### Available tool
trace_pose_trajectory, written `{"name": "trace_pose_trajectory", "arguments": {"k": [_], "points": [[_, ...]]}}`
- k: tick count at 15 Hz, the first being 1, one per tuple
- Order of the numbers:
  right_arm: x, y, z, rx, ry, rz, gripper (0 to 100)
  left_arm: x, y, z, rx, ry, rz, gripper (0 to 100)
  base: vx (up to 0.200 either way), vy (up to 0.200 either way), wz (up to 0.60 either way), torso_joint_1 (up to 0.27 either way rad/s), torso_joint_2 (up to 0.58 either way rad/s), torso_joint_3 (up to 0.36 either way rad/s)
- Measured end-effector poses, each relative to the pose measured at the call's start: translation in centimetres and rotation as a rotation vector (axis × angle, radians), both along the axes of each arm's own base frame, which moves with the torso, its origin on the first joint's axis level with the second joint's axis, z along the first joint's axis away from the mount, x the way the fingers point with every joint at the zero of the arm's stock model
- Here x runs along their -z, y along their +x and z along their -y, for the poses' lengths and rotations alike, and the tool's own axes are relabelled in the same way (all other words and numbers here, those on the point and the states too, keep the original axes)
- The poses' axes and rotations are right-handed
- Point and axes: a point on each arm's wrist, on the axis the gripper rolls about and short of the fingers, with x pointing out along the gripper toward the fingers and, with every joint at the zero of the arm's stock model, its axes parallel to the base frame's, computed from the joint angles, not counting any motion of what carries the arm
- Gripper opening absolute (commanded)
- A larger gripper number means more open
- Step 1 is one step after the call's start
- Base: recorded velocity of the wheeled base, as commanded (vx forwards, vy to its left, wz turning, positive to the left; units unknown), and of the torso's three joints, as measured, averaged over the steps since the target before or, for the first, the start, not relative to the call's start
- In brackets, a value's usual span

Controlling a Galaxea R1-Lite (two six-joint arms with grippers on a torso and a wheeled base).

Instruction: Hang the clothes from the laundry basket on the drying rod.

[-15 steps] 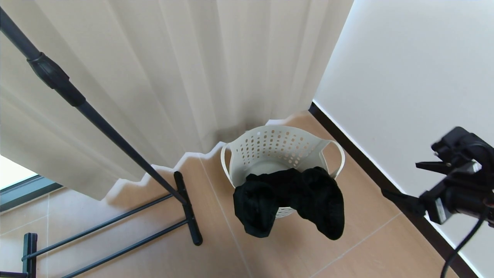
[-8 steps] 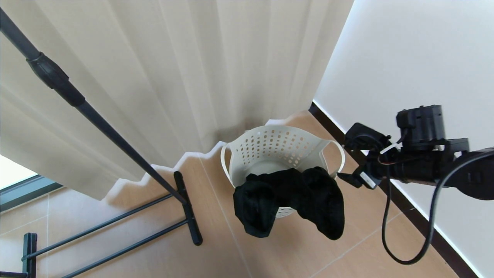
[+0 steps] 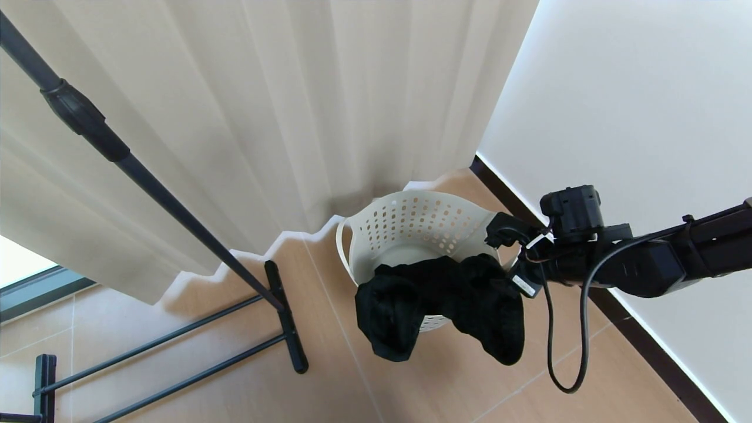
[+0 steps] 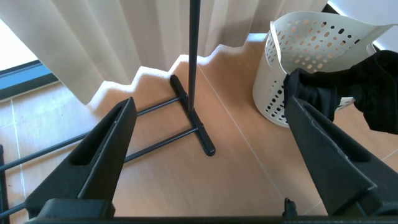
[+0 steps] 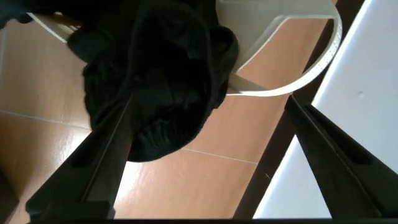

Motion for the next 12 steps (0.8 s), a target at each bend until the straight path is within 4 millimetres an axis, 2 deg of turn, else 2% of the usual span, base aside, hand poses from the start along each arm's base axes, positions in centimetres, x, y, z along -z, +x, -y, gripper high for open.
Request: {"name": "trace_pose_trajectory", "arguments": {"k": [5, 12], "points": [[1.2, 2.7, -0.2, 0.015, 0.0, 0.005, 100, 0.0, 0.0, 0.0, 0.0, 0.0, 0.0, 100, 0.0, 0.0, 0.0, 0.0, 0.0, 0.0], [2.7, 4.1, -0.4, 0.022, 0.001, -0.018, 100, 0.0, 0.0, 0.0, 0.0, 0.0, 0.0, 100, 0.0, 0.0, 0.0, 0.0, 0.0, 0.0]]}}
